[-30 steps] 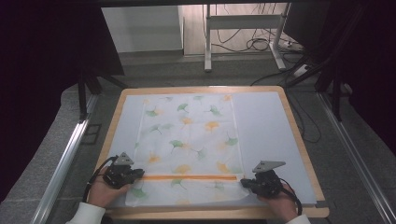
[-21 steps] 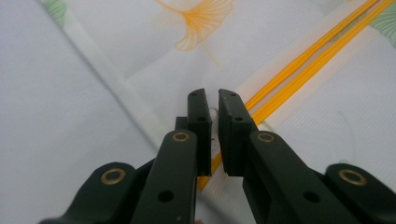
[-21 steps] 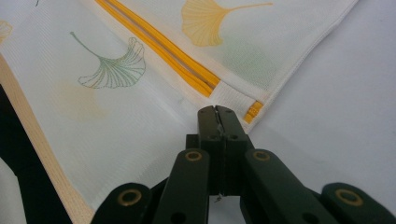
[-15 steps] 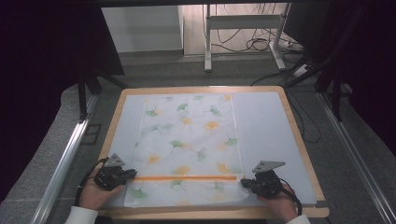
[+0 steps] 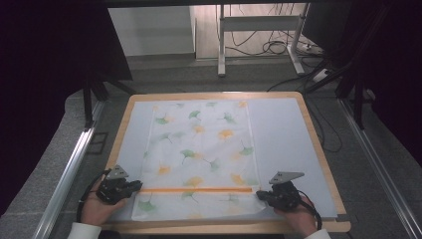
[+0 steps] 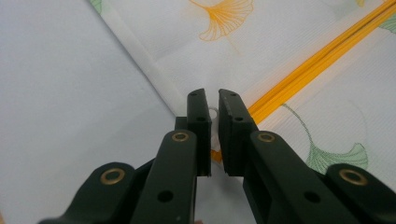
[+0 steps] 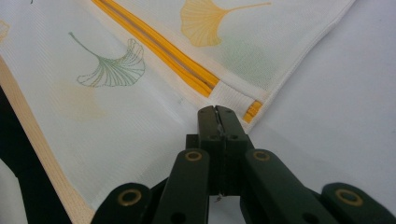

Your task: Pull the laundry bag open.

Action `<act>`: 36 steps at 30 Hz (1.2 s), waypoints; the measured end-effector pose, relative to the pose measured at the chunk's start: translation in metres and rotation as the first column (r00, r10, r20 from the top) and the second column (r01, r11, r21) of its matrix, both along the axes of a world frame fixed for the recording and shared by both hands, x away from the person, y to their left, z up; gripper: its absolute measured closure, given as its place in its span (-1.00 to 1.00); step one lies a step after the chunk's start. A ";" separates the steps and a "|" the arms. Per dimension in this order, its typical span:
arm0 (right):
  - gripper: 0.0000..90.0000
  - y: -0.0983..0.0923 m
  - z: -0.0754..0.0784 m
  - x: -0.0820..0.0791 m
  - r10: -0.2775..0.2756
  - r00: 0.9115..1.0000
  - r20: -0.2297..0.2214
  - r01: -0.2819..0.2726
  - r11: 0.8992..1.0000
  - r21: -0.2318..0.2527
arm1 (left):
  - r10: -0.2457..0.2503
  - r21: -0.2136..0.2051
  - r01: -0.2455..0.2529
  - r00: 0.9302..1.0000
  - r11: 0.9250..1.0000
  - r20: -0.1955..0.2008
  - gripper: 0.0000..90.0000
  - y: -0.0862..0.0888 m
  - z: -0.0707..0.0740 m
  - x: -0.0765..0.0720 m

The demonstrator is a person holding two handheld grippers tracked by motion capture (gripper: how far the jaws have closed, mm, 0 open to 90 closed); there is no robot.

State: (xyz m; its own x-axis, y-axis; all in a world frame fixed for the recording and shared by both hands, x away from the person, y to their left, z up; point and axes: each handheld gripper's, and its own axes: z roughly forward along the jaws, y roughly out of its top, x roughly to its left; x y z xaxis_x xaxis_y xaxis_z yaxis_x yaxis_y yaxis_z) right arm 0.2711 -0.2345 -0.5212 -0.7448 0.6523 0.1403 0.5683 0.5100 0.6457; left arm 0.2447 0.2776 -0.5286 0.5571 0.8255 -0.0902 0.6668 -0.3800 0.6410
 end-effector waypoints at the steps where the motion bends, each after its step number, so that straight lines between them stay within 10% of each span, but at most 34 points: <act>1: 0.99 0.000 0.000 0.000 -0.003 1.000 -0.004 0.004 1.000 0.003 | -0.003 0.003 0.003 1.000 1.000 0.000 0.88 -0.001 0.000 0.000; 12: 0.99 0.000 0.000 0.000 0.003 1.000 0.005 -0.003 1.000 0.001 | -0.003 -0.037 0.004 1.000 0.999 0.015 0.80 -0.005 -0.002 0.002; 20: 0.97 0.001 0.010 0.001 0.002 0.997 0.077 -0.006 0.999 0.048 | 0.023 -0.065 -0.016 0.994 0.998 0.108 0.23 -0.017 0.008 0.006; 27: 0.25 -0.001 0.015 0.022 -0.069 0.991 0.118 0.057 0.993 0.102 | 0.060 -0.083 -0.049 0.988 0.995 0.140 0.14 -0.024 0.013 0.018; 36: -0.04 -0.023 0.017 0.070 -0.242 0.954 0.175 0.228 0.969 0.099 | 0.109 -0.096 -0.098 0.987 0.991 0.117 0.09 -0.021 0.009 0.055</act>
